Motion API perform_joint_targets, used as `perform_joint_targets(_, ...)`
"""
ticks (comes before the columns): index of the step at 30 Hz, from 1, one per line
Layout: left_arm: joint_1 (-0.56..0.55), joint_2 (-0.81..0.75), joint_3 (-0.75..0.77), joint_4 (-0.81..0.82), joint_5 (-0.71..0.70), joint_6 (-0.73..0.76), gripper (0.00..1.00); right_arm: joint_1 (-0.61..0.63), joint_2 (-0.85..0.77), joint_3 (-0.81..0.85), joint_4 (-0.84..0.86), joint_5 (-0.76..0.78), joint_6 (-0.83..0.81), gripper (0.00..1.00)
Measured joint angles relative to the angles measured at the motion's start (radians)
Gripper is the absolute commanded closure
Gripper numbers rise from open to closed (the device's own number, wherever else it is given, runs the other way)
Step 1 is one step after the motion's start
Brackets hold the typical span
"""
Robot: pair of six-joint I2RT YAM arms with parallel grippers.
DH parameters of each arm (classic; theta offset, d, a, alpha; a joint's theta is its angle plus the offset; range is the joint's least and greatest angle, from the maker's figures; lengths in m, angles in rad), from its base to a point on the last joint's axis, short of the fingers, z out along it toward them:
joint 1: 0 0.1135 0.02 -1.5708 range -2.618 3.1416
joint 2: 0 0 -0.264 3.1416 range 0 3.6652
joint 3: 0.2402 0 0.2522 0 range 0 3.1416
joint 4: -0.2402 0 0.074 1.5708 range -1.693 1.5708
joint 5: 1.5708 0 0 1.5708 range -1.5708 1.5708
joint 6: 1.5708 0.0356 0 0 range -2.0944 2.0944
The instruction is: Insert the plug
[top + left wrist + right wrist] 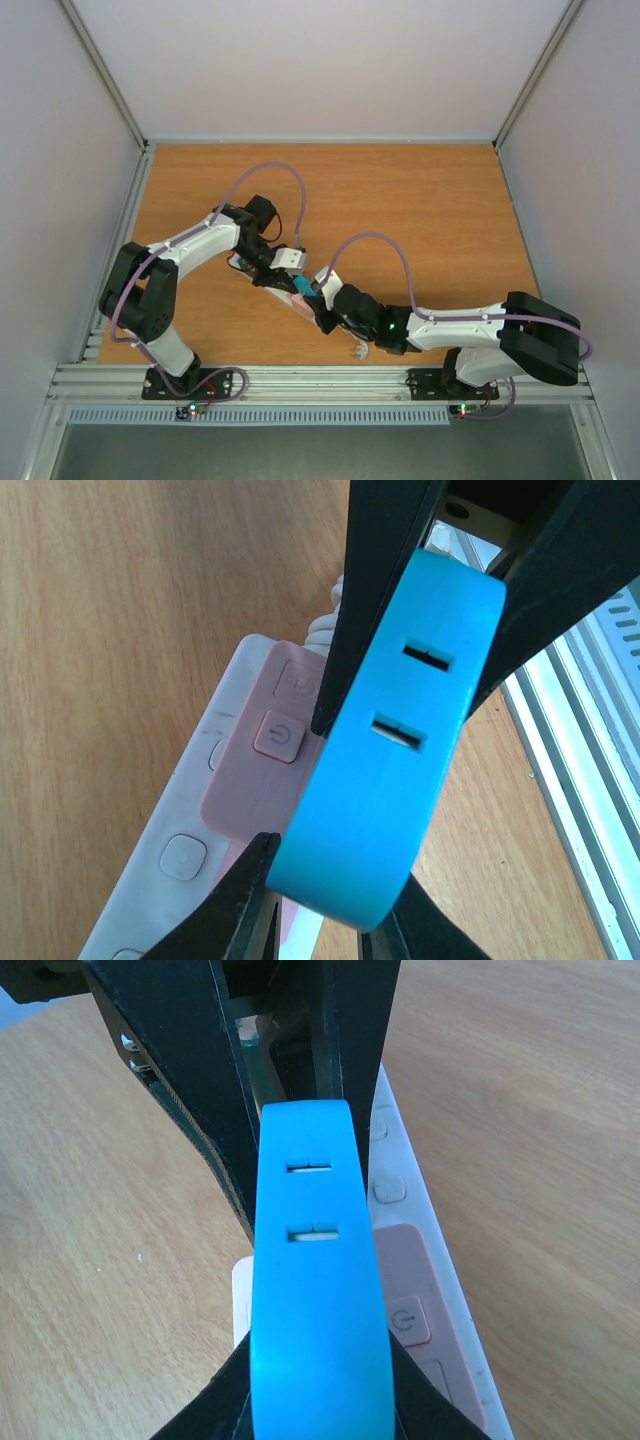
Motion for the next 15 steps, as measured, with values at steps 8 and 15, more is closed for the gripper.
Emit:
perform_joint_targets(8,-0.001,0.0,-0.006,0.003,-0.008,-0.006,0.99,0.001,0.012,0.0,0.008,-0.005,0.013,0.99)
perform_joint_targets(15,0.0,-0.008,-0.02,0.029,-0.01,-0.02,0.99,0.001,0.018,0.0,0.016,0.004,0.015,0.95)
